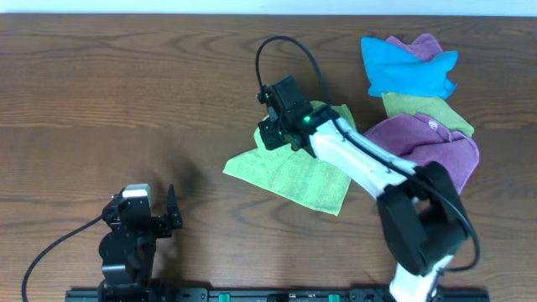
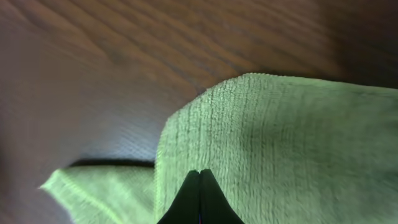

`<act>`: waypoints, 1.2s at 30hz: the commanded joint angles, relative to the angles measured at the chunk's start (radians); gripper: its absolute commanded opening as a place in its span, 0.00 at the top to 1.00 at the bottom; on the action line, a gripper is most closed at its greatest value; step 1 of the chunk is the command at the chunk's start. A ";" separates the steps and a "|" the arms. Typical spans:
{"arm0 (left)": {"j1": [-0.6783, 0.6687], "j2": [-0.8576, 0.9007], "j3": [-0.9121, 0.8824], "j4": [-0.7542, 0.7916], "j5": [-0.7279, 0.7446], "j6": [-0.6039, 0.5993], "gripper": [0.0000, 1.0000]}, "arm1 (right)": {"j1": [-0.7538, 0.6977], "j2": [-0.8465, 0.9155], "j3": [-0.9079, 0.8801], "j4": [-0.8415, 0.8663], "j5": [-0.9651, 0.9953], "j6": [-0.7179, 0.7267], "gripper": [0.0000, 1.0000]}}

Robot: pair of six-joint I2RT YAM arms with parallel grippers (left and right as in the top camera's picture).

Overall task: Fold the cloth
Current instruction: 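Drag the green cloth corner to flatten it, then release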

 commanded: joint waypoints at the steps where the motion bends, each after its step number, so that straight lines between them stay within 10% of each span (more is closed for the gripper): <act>1: -0.004 -0.006 -0.019 -0.004 -0.006 0.000 0.05 | 0.009 0.043 0.011 0.020 -0.027 -0.011 0.99; 19: -0.004 -0.006 -0.019 -0.004 -0.006 0.000 0.05 | 0.048 0.261 0.043 0.195 -0.114 0.032 0.99; 36: -0.004 -0.006 -0.019 -0.004 -0.006 0.000 0.05 | 0.219 0.502 0.515 0.122 -0.154 0.042 0.99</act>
